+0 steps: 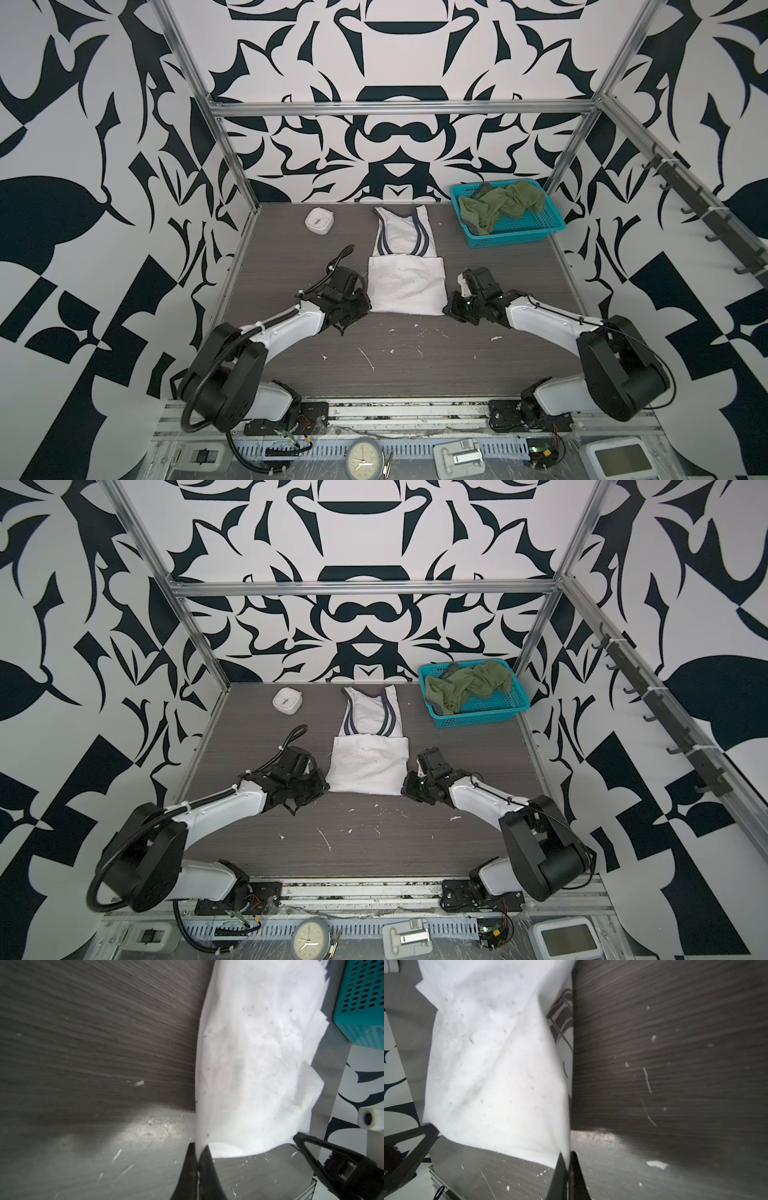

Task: Fold and stack the tank tops
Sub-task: 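Grasp the nearer corners of the folded bundle with both grippers, then lift the bundle with both grippers and fold it over toward the far edge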

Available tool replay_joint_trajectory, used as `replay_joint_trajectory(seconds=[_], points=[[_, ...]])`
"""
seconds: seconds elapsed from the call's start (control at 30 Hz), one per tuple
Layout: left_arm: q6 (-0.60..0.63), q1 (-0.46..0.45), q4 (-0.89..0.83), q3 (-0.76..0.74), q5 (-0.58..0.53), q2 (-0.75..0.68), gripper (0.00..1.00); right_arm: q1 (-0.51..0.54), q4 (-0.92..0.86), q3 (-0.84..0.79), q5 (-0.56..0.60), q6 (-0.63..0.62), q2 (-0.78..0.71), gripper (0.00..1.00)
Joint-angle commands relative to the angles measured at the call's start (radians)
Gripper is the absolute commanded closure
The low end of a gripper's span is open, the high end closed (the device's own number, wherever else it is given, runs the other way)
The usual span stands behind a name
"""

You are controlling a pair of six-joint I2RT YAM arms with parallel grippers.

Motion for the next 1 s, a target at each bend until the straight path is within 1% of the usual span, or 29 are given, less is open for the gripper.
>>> replay_joint_trajectory(seconds=[0.0,0.13,0.23,0.3,0.37,0.43,0.5,0.57,0.63,0.73,0.8,0.87,0.97], points=[[-0.035,-0.057,-0.143,-0.027,-0.116,-0.139,1.0,0.035,-0.127,-0.012,0.047,-0.02,-0.103,1.0],[-0.108,-0.161,-0.243,-0.05,-0.186,-0.297,1.0,0.098,-0.239,-0.014,0.075,0.008,-0.254,1.0],[-0.153,-0.249,-0.342,-0.029,-0.248,-0.396,1.0,0.13,-0.324,0.01,0.08,0.023,-0.368,1.0],[-0.179,-0.287,-0.401,-0.005,-0.277,-0.45,1.0,0.138,-0.379,0.05,0.072,0.027,-0.411,1.0],[-0.19,-0.311,-0.426,0.025,-0.292,-0.498,1.0,0.143,-0.414,0.099,0.056,0.028,-0.432,1.0],[-0.183,-0.317,-0.424,0.055,-0.283,-0.525,1.0,0.145,-0.42,0.149,0.034,0.032,-0.432,1.0],[-0.135,-0.316,-0.396,0.084,-0.264,-0.527,1.0,0.146,-0.377,0.187,-0.019,0.041,-0.42,1.0],[-0.086,-0.315,-0.418,0.139,-0.301,-0.504,1.0,0.146,-0.345,0.24,-0.044,0.042,-0.389,1.0],[-0.041,-0.298,-0.428,0.197,-0.326,-0.466,1.0,0.144,-0.324,0.289,-0.051,0.031,-0.346,1.0],[0.017,-0.23,-0.408,0.28,-0.3,-0.382,1.0,0.138,-0.319,0.38,-0.032,-0.009,-0.26,1.0],[0.03,-0.171,-0.409,0.332,-0.274,-0.322,1.0,0.121,-0.303,0.434,-0.039,-0.028,-0.2,1.0],[0.037,-0.107,-0.409,0.375,-0.272,-0.261,1.0,0.096,-0.28,0.477,-0.054,-0.039,-0.134,1.0],[0.045,0.015,-0.39,0.416,-0.183,-0.161,1.0,0.044,-0.251,0.532,-0.09,-0.05,-0.032,1.0]])
